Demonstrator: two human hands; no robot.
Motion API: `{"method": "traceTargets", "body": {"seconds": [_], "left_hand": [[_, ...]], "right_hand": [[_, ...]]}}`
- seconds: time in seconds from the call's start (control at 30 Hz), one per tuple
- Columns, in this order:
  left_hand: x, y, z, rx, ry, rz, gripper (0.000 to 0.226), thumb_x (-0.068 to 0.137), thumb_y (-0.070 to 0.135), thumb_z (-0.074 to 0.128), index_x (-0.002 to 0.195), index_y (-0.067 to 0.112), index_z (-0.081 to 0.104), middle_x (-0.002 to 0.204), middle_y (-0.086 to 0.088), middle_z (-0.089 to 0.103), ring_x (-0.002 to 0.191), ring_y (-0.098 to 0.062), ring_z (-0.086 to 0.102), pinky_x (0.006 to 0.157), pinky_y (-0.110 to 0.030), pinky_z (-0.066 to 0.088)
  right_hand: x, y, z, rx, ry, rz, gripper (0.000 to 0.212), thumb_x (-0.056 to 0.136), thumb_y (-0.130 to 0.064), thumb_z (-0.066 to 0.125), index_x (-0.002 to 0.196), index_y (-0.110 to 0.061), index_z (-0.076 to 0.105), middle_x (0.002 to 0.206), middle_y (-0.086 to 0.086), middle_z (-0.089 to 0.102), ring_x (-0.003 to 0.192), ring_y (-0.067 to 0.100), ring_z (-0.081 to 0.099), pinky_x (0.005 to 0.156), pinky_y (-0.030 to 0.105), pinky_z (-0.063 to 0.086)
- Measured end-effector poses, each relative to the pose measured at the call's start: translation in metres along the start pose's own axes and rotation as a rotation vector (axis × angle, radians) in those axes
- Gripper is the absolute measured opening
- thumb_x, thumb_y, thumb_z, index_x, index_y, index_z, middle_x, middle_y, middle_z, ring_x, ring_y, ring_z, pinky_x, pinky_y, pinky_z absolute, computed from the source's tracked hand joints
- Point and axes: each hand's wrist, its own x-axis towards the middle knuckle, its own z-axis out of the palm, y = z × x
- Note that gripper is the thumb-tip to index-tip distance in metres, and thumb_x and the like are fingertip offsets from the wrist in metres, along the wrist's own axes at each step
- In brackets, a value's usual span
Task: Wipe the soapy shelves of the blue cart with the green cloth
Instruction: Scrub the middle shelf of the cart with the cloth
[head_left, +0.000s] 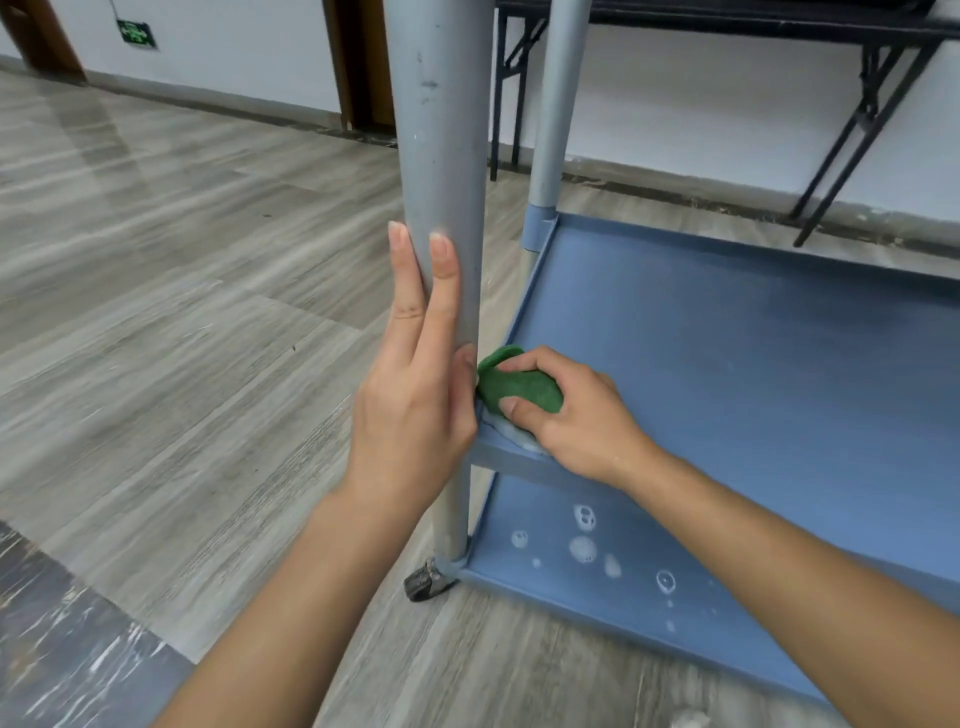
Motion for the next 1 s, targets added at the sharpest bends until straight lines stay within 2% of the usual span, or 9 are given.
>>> {"method": "traceTargets", "body": {"seconds": [0.17, 0.3, 0.4, 0.53, 0.63, 0.7, 0.77, 0.9, 1.0], "left_hand": [[0.000, -0.003, 0.001, -0.031, -0.004, 0.033, 0.082, 0.091, -0.005, 0.057, 0.159, 0.007, 0.013, 0.167, -0.021, 0.004, 0.138, -0.029, 0.048, 0.053, -0.028, 0.047], [0.002, -0.007, 0.001, -0.033, -0.011, 0.059, 0.084, 0.092, -0.003, 0.057, 0.160, 0.011, 0.009, 0.168, -0.019, 0.002, 0.141, -0.032, 0.045, 0.056, -0.019, 0.040], [0.000, -0.006, -0.002, -0.008, -0.029, 0.051, 0.086, 0.092, 0.000, 0.058, 0.161, 0.014, 0.009, 0.169, -0.016, 0.003, 0.119, -0.035, 0.061, 0.056, -0.016, 0.036], [0.002, -0.005, 0.001, 0.085, -0.027, -0.015, 0.088, 0.092, 0.004, 0.063, 0.161, 0.017, 0.011, 0.170, -0.010, 0.003, 0.085, -0.035, 0.062, 0.048, -0.035, 0.045], [0.001, -0.001, 0.007, 0.130, 0.012, -0.040, 0.086, 0.093, 0.004, 0.061, 0.162, 0.022, 0.011, 0.170, -0.001, 0.004, 0.118, -0.036, 0.059, 0.063, -0.029, 0.046], [-0.006, 0.000, 0.009, 0.085, 0.063, -0.103, 0.077, 0.097, 0.009, 0.058, 0.161, 0.027, 0.017, 0.168, 0.004, 0.014, 0.143, -0.024, 0.042, 0.091, -0.022, 0.045], [-0.034, 0.005, 0.023, 0.012, 0.128, -0.219, 0.064, 0.101, 0.019, 0.056, 0.158, 0.028, 0.029, 0.163, 0.006, 0.032, 0.146, -0.014, 0.038, 0.112, -0.034, 0.041], [-0.125, 0.027, 0.069, -0.184, 0.194, -0.506, 0.042, 0.101, 0.023, 0.058, 0.142, 0.030, 0.051, 0.134, 0.011, 0.063, 0.120, -0.003, 0.060, 0.101, -0.038, 0.051], [-0.184, 0.056, 0.115, -0.521, 0.088, -0.939, 0.022, 0.099, 0.019, 0.063, 0.120, 0.022, 0.066, 0.117, -0.006, 0.072, 0.091, -0.010, 0.069, 0.089, -0.043, 0.057]], "right_hand": [[-0.009, -0.015, -0.019, 0.087, -0.207, 0.013, 0.026, 0.087, -0.026, 0.074, 0.108, -0.040, 0.068, 0.091, -0.018, 0.069, 0.083, -0.002, 0.060, 0.079, 0.021, 0.046], [-0.003, -0.029, -0.037, 0.067, -0.447, 0.015, 0.029, 0.088, -0.025, 0.074, 0.113, -0.039, 0.069, 0.110, -0.013, 0.071, 0.104, 0.007, 0.065, 0.103, 0.036, 0.047], [0.001, -0.046, -0.045, -0.067, -0.537, -0.056, 0.030, 0.089, -0.025, 0.072, 0.116, -0.038, 0.070, 0.106, -0.010, 0.072, 0.099, 0.011, 0.066, 0.098, 0.038, 0.050], [-0.025, -0.052, -0.045, -0.289, -0.686, -0.244, 0.033, 0.087, -0.033, 0.068, 0.117, -0.046, 0.065, 0.099, -0.021, 0.069, 0.085, -0.006, 0.059, 0.079, 0.015, 0.046], [-0.076, -0.016, -0.035, -0.384, -0.765, -0.369, 0.037, 0.089, -0.037, 0.060, 0.124, -0.047, 0.057, 0.115, -0.018, 0.068, 0.106, 0.004, 0.058, 0.095, 0.029, 0.049], [-0.106, 0.019, -0.034, -0.232, -0.717, -0.254, 0.034, 0.090, -0.037, 0.062, 0.123, -0.045, 0.059, 0.111, -0.019, 0.068, 0.103, 0.004, 0.059, 0.093, 0.027, 0.048], [-0.134, 0.064, -0.033, 0.071, -0.616, -0.058, 0.029, 0.091, -0.027, 0.067, 0.118, -0.037, 0.068, 0.099, -0.020, 0.071, 0.091, -0.002, 0.063, 0.082, 0.015, 0.048], [-0.175, 0.140, -0.021, 0.739, -0.320, 0.411, 0.026, 0.088, -0.007, 0.069, 0.110, -0.017, 0.076, 0.107, 0.008, 0.076, 0.090, 0.017, 0.072, 0.078, 0.029, 0.057], [-0.191, 0.171, -0.022, 1.120, -0.166, 0.638, 0.035, 0.083, -0.017, 0.065, 0.115, -0.006, 0.071, 0.109, 0.015, 0.074, 0.087, 0.025, 0.073, 0.070, 0.030, 0.060]]}}
